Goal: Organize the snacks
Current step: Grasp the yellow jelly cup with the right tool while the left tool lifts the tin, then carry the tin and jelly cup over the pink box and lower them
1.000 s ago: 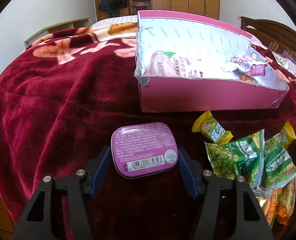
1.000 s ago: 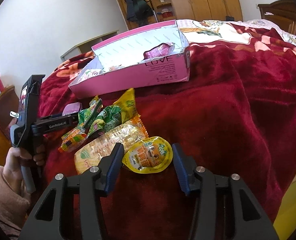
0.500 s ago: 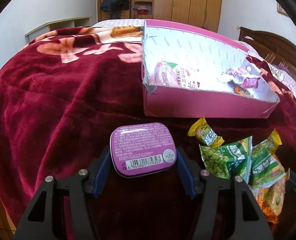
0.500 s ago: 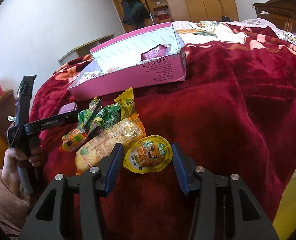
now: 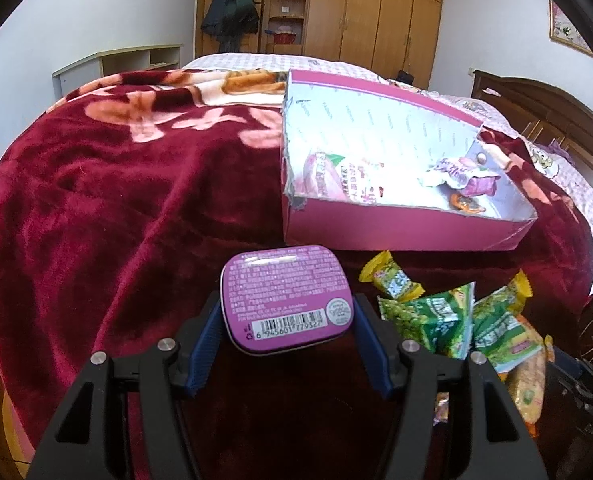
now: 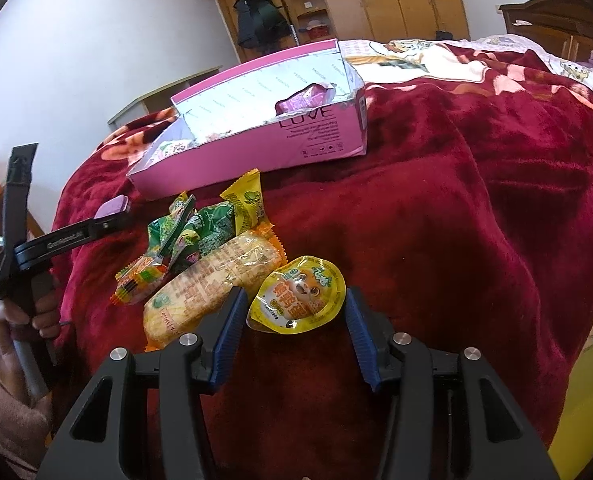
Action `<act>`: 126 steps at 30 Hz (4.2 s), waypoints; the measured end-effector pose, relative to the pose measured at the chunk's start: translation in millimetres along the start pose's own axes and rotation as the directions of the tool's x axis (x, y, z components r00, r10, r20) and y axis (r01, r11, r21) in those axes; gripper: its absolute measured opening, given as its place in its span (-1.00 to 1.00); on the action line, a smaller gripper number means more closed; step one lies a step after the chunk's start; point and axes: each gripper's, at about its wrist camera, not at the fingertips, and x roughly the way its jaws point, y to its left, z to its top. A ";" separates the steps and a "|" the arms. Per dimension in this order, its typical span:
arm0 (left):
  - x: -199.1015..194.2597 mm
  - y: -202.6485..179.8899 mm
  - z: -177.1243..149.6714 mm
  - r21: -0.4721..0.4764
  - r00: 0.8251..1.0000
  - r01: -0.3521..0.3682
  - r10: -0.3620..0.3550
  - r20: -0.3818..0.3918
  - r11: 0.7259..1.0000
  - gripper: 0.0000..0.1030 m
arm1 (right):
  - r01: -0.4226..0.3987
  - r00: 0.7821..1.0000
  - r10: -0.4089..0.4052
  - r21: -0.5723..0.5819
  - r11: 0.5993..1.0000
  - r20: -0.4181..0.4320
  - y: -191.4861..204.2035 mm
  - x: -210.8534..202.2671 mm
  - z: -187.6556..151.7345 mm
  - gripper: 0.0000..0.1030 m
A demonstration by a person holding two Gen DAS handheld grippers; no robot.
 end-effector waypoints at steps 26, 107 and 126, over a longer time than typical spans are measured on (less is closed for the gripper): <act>-38.3 -13.7 2.3 0.014 0.996 0.054 -0.055 0.070 0.998 0.27 | -0.003 0.998 0.002 0.002 1.000 0.058 7.4 -11.9 6.4 -0.15; 114.2 -57.6 120.9 0.122 0.999 0.021 -0.026 0.038 0.992 0.27 | 0.087 0.985 -0.076 -0.065 0.994 0.156 1.9 69.5 138.4 -0.14; 109.6 -60.9 120.0 0.122 0.999 0.037 -0.041 0.030 0.992 0.45 | 0.073 0.983 -0.064 -0.048 0.996 0.169 -2.2 76.5 138.0 -0.12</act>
